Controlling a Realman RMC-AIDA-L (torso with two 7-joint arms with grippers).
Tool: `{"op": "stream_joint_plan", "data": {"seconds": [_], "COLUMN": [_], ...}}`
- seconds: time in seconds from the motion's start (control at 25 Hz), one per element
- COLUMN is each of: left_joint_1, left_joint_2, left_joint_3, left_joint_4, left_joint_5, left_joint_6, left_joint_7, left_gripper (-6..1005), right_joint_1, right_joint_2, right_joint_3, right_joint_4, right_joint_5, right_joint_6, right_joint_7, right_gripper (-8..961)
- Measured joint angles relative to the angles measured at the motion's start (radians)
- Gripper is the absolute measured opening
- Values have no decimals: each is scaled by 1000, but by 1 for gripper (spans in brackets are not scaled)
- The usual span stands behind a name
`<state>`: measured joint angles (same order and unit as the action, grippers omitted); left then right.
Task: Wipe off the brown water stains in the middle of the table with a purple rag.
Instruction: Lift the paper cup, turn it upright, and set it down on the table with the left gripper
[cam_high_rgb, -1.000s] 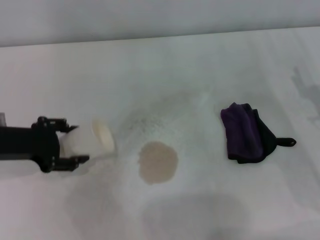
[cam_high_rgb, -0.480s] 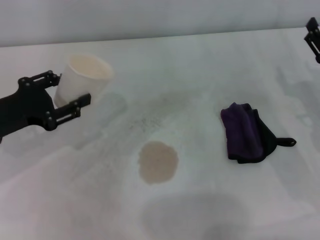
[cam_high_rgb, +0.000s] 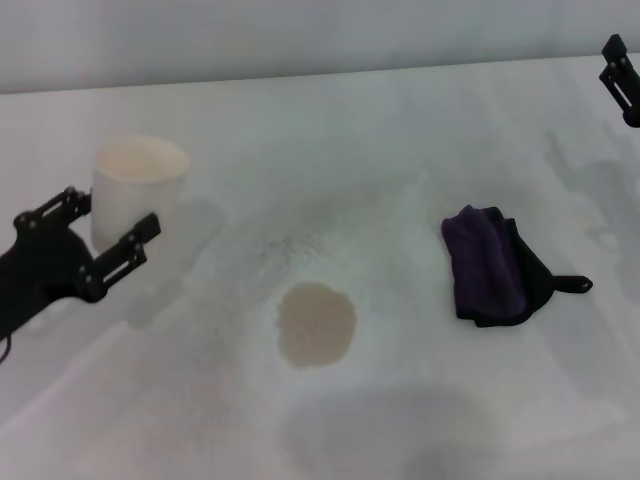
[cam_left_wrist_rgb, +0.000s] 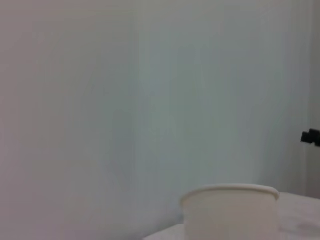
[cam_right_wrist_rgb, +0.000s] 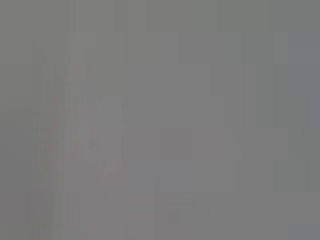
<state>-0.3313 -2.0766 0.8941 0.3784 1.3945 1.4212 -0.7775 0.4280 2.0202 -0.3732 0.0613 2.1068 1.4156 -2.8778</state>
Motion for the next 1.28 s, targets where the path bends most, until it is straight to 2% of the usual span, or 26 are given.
{"op": "stream_joint_plan", "data": {"seconds": [0.28, 0.64, 1.28], "left_joint_1": [37, 23, 41], "left_joint_2": [0, 0, -5], "left_joint_3": [1, 32, 92], "left_joint_4": [-21, -92, -158], "left_joint_5": [-5, 9, 6], "left_joint_6": [-46, -150, -160], "left_joint_7": [34, 74, 164], "left_gripper": [632, 632, 633], "right_joint_1": [-10, -25, -36], "right_joint_2": [0, 2, 0], "right_joint_3": [-12, -28, -30], "right_joint_4": [0, 6, 10], "right_joint_5": [0, 1, -1], "right_joint_6": [5, 27, 25], "right_joint_7": [0, 10, 12], "right_gripper": [855, 855, 854]}}
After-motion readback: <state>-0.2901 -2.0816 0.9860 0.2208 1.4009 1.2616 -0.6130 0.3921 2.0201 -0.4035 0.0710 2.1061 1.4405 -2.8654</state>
